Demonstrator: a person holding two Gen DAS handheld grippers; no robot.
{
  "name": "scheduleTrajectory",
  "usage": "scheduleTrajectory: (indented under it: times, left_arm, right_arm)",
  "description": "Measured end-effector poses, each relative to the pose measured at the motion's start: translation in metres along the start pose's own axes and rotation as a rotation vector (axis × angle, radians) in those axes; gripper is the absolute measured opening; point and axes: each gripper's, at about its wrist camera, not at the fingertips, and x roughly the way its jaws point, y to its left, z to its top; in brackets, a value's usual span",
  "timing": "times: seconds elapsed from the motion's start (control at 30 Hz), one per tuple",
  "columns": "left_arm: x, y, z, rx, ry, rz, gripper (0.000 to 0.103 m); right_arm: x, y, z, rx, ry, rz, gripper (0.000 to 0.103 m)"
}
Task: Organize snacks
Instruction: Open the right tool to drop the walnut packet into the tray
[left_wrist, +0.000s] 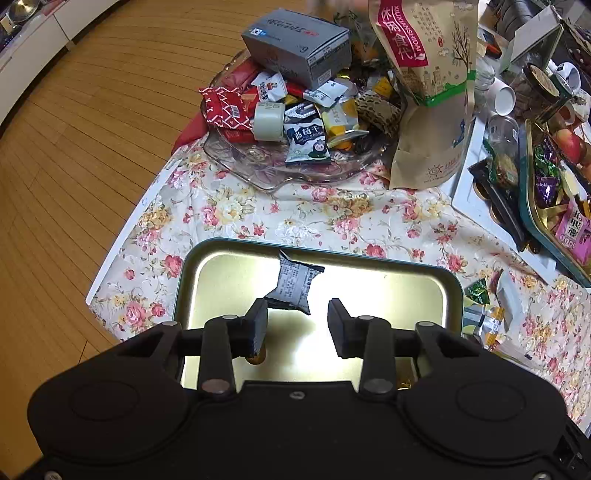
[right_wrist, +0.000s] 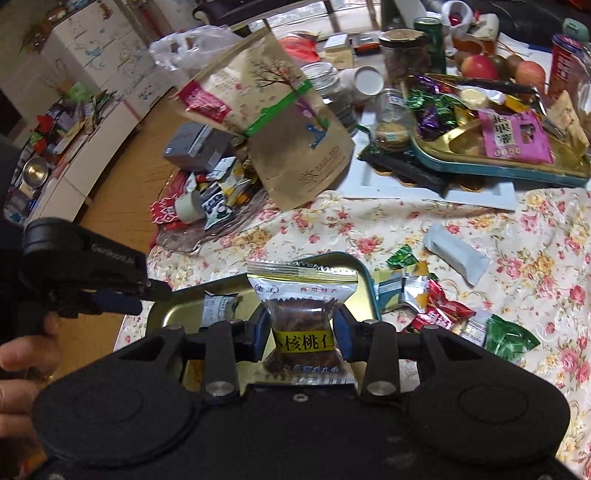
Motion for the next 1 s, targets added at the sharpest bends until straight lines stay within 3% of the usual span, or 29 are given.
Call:
scheduleTrajectory:
  times: [0.37, 0.77, 1.0]
  left_arm:
    - [-0.002, -0.013, -0.003, 0.026, -0.006, -0.01, 0.046]
    - [-0.004, -0.046, -0.013, 0.105, -0.002, -0.022, 0.046]
    - [-0.012, -0.08, -0.026, 0.195, -0.011, -0.06, 0.046]
  right_arm:
    - [-0.01, 0.007, 0.002, -0.008, -0.07, 0.059, 0.043]
    - [-0.012, -0.042, 0.01, 0.086, -0.048, -0.104, 0.043]
    - [-0.016, -0.094, 0.01, 0.176, -0.038, -0.207, 0.043]
